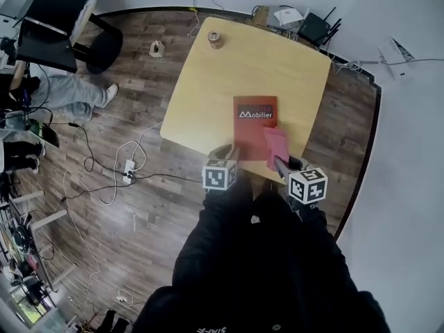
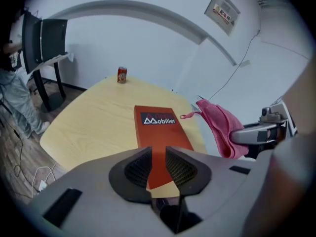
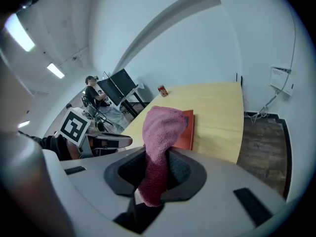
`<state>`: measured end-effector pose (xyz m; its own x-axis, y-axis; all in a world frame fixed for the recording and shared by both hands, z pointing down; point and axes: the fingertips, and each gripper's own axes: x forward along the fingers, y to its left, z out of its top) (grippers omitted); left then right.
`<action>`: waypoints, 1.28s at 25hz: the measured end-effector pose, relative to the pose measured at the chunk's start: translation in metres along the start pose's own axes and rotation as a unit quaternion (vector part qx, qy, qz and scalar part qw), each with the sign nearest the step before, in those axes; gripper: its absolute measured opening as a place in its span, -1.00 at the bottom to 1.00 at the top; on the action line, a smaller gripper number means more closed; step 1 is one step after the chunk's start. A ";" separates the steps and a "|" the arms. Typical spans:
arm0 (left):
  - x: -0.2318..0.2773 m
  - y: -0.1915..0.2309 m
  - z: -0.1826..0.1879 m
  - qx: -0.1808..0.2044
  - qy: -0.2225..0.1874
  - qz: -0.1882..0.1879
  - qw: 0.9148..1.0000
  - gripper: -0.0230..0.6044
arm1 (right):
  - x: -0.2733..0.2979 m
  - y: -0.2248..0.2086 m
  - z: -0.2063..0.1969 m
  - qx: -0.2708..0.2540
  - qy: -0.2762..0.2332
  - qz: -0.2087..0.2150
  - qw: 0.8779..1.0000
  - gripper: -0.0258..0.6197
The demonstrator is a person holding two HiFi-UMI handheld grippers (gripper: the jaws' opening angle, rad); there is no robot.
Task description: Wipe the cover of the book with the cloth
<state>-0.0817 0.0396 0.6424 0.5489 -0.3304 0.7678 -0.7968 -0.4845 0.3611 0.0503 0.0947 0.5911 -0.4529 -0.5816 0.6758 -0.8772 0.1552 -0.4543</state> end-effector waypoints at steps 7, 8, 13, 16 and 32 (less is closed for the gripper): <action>-0.082 -0.076 0.047 0.004 -0.150 0.052 0.987 -0.80 | -0.085 0.026 0.057 -0.102 -0.082 0.002 0.991 -0.61; -0.093 -0.089 0.050 0.007 -0.165 0.057 0.985 -0.81 | -0.100 0.031 0.063 -0.117 -0.094 0.001 0.989 -0.61; -0.149 -0.146 0.078 0.031 -0.239 0.071 0.968 -0.82 | -0.166 0.066 0.092 -0.170 -0.164 0.014 0.972 -0.61; -0.176 -0.176 0.096 0.045 -0.277 0.080 0.956 -0.82 | -0.198 0.078 0.105 -0.190 -0.196 0.020 0.962 -0.61; -0.241 -0.238 0.133 0.092 -0.357 0.100 0.924 -0.82 | -0.269 0.105 0.133 -0.223 -0.292 0.038 0.929 -0.63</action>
<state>0.0089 0.1272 0.3010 0.4748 -0.8464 0.2413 -0.8797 -0.4643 0.1024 0.1011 0.1610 0.2846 -0.4671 -0.8691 0.1631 -0.8839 0.4535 -0.1147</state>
